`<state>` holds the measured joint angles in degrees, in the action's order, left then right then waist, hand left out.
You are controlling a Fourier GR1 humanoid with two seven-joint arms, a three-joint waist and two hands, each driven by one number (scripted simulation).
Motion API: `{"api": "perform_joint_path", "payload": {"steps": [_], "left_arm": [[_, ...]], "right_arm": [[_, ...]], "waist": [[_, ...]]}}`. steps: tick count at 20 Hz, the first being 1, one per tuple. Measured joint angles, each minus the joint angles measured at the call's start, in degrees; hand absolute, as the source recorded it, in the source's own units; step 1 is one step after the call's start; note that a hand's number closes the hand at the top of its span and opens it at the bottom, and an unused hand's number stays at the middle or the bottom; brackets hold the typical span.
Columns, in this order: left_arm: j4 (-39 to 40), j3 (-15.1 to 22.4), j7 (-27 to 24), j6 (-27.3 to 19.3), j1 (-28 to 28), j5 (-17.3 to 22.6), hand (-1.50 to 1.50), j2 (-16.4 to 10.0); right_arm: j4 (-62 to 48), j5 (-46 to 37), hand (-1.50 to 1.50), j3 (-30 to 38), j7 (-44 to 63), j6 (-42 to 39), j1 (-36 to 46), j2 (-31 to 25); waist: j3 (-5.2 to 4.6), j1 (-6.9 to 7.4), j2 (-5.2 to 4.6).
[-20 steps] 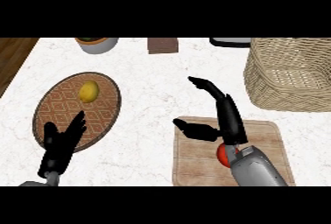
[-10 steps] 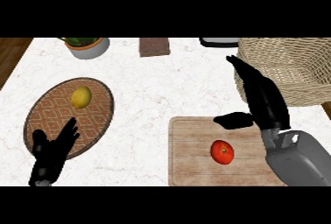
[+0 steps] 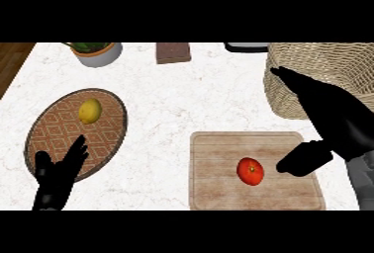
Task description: Pick the tomato from the cutting board and place it in the basket
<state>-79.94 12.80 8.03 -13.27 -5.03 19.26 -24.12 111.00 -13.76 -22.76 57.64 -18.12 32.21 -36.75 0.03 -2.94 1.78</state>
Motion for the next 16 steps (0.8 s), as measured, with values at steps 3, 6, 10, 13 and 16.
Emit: {"api": "perform_joint_path", "payload": {"steps": [3, 6, 10, 13, 16], "left_arm": [[-0.7, -0.1, 0.7, 0.4, -0.2, 0.2, 0.0, -0.2], [-1.2, -0.3, 1.0, 0.5, -0.6, 0.3, 0.0, -0.4], [-0.8, -0.1, 0.6, 0.8, -0.1, -0.3, 0.0, 0.0], [-1.3, 0.2, 0.6, 0.7, -0.2, -0.8, 0.0, 0.6], [-2.0, 0.5, 1.2, 0.7, -0.3, -1.4, 0.0, 0.6]], "right_arm": [[2.9, 6.9, -1.5, 1.6, 2.4, -3.2, 0.4, -3.1], [6.2, 12.7, -1.5, 2.8, 4.4, -4.3, -0.4, -6.8], [9.6, 19.2, -1.5, 4.0, 6.7, -4.4, -0.7, -10.6], [11.8, 21.8, -1.5, 4.5, 7.9, -3.6, -1.8, -12.4], [13.8, 22.3, -1.5, 3.9, 8.8, -2.4, -2.8, -13.0]], "waist": [[0.0, 0.21, -0.19], [0.02, 0.34, -0.35], [0.17, 0.81, -0.62], [0.2, 1.37, -0.84], [0.19, 1.88, -1.01]]}}
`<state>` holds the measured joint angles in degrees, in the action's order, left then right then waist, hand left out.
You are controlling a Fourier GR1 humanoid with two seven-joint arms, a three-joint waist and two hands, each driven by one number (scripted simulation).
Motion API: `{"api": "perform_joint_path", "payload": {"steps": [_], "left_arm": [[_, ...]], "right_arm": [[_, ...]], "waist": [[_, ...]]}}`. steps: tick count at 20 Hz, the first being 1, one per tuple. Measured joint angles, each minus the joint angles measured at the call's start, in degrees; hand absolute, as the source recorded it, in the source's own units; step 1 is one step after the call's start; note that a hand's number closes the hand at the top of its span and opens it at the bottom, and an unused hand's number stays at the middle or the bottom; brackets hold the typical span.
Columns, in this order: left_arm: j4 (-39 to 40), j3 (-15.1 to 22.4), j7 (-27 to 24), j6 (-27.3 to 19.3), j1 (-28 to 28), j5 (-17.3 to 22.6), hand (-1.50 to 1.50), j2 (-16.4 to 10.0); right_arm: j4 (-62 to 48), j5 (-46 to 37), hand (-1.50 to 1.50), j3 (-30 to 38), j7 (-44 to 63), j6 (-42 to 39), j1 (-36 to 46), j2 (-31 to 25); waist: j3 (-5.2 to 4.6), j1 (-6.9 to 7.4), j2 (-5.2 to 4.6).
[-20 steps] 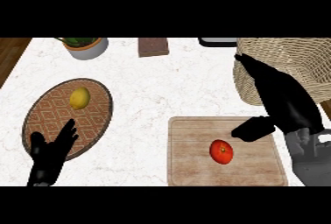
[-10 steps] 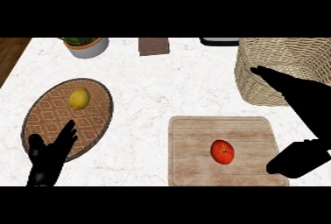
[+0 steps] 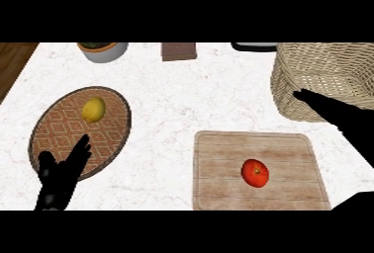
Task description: Pick the tomato from the cutting board and place it in the basket
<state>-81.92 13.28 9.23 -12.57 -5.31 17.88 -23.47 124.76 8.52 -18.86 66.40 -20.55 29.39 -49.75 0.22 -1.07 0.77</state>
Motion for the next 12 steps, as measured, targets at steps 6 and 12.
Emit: {"api": "perform_joint_path", "payload": {"steps": [6, 12], "left_arm": [[-0.6, 0.1, 2.0, 0.7, 0.6, -0.4, 0.0, 0.2], [0.0, -0.6, 1.4, 1.4, 0.8, -0.9, 0.0, 0.5]], "right_arm": [[-0.2, -5.2, -1.5, -3.7, -0.7, 2.5, -1.6, 2.6], [-3.6, -13.1, -1.5, -8.7, -2.7, 4.5, -4.5, 6.0]], "waist": [[0.09, 0.84, -0.29], [0.17, 1.16, -0.37]]}}
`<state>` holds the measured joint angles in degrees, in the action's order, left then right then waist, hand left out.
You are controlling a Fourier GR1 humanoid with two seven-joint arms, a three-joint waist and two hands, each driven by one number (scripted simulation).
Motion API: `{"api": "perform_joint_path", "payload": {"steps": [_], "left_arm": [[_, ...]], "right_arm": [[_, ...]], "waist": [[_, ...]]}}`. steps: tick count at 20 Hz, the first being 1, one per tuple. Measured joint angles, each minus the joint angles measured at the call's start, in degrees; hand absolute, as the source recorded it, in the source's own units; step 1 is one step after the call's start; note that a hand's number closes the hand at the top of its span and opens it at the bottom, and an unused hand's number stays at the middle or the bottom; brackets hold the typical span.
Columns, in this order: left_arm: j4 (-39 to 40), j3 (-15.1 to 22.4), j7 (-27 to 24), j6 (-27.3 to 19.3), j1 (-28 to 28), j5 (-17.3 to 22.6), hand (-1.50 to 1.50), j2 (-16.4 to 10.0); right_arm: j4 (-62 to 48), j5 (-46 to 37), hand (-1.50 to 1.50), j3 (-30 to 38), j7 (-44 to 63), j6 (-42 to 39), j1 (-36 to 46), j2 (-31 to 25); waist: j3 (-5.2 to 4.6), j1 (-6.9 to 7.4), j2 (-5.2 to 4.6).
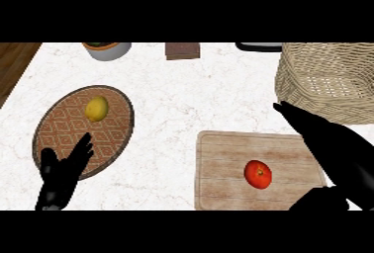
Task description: Pick the tomato from the cutting board and place it in the basket
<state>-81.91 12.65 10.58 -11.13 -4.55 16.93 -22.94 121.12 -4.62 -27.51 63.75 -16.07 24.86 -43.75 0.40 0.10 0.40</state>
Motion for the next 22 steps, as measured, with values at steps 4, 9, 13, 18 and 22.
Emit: {"api": "perform_joint_path", "payload": {"steps": [4, 9, 13, 18, 22], "left_arm": [[-0.2, -0.3, 0.6, 0.2, 0.0, -0.3, 0.0, 0.2], [-1.6, -1.1, 0.9, 1.2, -1.5, -0.2, 0.0, -0.1], [-0.6, -1.1, 1.3, 0.6, -0.6, -1.6, 0.0, 1.1], [-0.4, -1.6, 1.2, 0.9, -0.5, -2.5, 0.0, 1.9], [-0.3, -2.3, 1.6, 1.7, -0.5, -2.7, 0.0, 2.3]], "right_arm": [[-2.0, -3.8, -1.5, -2.7, -1.0, 0.8, -2.5, 1.7], [-3.6, -9.0, -1.5, -4.7, -2.4, 2.0, -6.2, 4.1], [-6.2, -14.1, -1.5, -5.8, -4.4, 3.1, -8.6, 6.8], [-8.0, -18.1, -1.5, -5.6, -6.2, 3.5, -11.2, 8.7], [-9.9, -21.3, -1.5, -6.0, -7.2, 4.2, -12.5, 11.2]], "waist": [[0.0, -0.02, -0.03], [-0.08, -0.03, -0.05], [0.15, -0.07, 0.02], [0.2, -0.1, 0.05], [0.19, -0.07, 0.06]]}}
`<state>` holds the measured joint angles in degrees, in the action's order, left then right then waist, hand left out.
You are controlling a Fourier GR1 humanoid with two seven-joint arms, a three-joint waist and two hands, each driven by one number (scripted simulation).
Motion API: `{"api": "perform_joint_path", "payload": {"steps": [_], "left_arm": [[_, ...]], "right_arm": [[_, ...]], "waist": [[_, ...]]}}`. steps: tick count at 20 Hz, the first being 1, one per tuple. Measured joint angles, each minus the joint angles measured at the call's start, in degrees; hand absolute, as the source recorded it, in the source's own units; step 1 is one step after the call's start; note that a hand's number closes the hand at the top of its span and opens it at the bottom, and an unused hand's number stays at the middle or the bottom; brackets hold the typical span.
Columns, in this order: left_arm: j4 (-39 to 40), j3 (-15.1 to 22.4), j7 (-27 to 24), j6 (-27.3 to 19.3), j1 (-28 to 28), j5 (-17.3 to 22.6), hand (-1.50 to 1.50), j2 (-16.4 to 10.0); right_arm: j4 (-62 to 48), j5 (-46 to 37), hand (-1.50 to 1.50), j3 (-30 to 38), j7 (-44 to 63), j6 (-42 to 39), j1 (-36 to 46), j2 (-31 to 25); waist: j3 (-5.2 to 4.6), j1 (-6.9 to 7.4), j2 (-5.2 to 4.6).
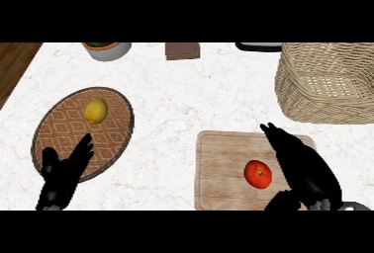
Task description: Pick the tomato from the cutting board and place it in the basket
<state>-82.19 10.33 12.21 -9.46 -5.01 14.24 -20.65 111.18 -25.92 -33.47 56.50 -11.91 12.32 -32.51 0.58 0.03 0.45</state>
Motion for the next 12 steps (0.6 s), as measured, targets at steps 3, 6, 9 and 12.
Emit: {"api": "perform_joint_path", "payload": {"steps": [3, 6, 9, 12], "left_arm": [[0.8, -0.4, -1.6, 0.5, -0.1, -0.7, 0.0, 0.7], [0.5, -1.0, -1.2, 1.4, -0.3, -0.6, 0.0, 0.5], [-0.2, -0.8, -0.6, 1.1, -0.5, -1.4, 0.0, 1.0], [0.0, -1.5, -1.4, 1.9, -0.8, -1.4, 0.0, 1.2]], "right_arm": [[-2.2, -2.2, -1.5, 0.1, -1.7, 0.6, -0.8, 1.6], [-4.0, -4.7, -1.5, -0.9, -2.7, 1.2, -1.7, 3.6], [-6.8, -5.9, -1.5, -0.8, -2.8, 0.7, -0.6, 5.8], [-8.9, -7.1, -1.5, -1.3, -2.9, 0.0, -1.1, 7.0]], "waist": [[0.15, 0.04, 0.08], [0.07, 0.06, 0.03], [0.0, 0.17, -0.03], [0.02, 0.15, -0.01]]}}
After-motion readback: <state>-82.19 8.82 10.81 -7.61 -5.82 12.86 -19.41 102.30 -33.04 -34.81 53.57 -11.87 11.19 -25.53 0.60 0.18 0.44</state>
